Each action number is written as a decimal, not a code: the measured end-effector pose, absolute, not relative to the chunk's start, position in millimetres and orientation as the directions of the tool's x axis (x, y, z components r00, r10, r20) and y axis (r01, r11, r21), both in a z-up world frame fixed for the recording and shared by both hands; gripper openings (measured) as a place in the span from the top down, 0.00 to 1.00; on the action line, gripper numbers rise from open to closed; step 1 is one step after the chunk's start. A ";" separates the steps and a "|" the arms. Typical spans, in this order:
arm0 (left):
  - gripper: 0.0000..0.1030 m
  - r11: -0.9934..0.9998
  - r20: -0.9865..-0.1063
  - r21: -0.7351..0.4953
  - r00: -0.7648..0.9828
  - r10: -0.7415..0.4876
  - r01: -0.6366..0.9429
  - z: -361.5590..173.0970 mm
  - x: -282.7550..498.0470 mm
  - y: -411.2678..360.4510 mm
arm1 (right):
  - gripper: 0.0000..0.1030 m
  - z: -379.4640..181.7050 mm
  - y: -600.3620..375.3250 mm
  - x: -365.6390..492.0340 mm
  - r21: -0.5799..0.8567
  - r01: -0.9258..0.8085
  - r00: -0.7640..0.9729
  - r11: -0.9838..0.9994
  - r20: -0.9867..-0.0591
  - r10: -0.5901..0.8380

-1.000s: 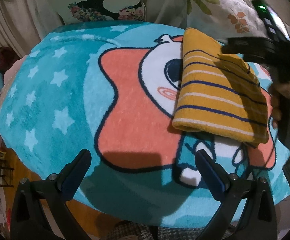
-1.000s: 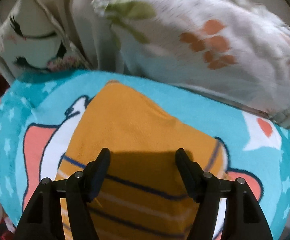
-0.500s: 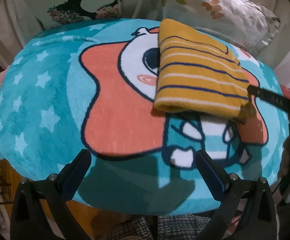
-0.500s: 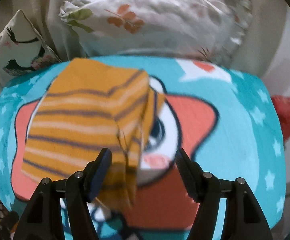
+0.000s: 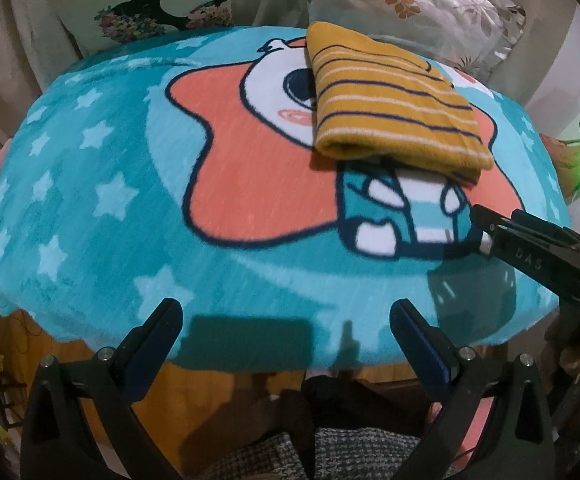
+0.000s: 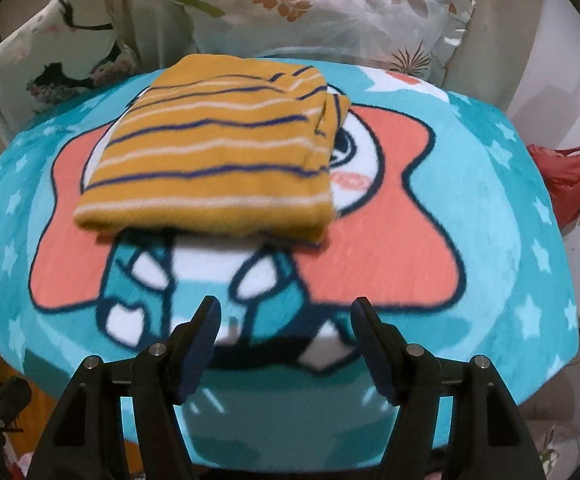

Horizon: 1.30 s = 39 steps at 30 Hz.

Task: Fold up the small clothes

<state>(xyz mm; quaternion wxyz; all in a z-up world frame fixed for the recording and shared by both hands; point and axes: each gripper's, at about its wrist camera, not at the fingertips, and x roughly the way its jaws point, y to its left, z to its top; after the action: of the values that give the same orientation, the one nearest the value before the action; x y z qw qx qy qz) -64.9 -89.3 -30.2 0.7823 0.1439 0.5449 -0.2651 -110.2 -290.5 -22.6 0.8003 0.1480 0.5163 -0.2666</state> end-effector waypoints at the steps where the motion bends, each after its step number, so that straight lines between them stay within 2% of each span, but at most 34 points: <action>1: 0.00 0.817 -0.930 -0.063 0.264 -0.257 0.574 -30.5 -67.3 -84.6 | 0.31 -23.0 -284.3 -112.3 -0.039 0.579 0.325 0.814 -0.905 -0.274; 16: 0.00 0.806 -0.922 -0.072 0.270 -0.279 0.588 -25.9 -85.6 -50.1 | 0.30 -20.9 -225.8 -131.0 -0.035 0.568 0.336 0.822 -0.902 -0.270; 39: 0.00 0.806 -0.928 -0.086 0.246 -0.279 0.586 -37.3 -104.7 -32.5 | 0.29 -15.9 -199.0 -160.1 -0.043 0.579 0.340 0.814 -0.895 -0.288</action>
<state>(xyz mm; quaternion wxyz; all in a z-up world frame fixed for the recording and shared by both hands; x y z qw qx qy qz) -104.7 -32.5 -37.3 0.7768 0.1406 0.5471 -0.2784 -160.1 -199.0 -15.9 0.8059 0.1430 0.5077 -0.2691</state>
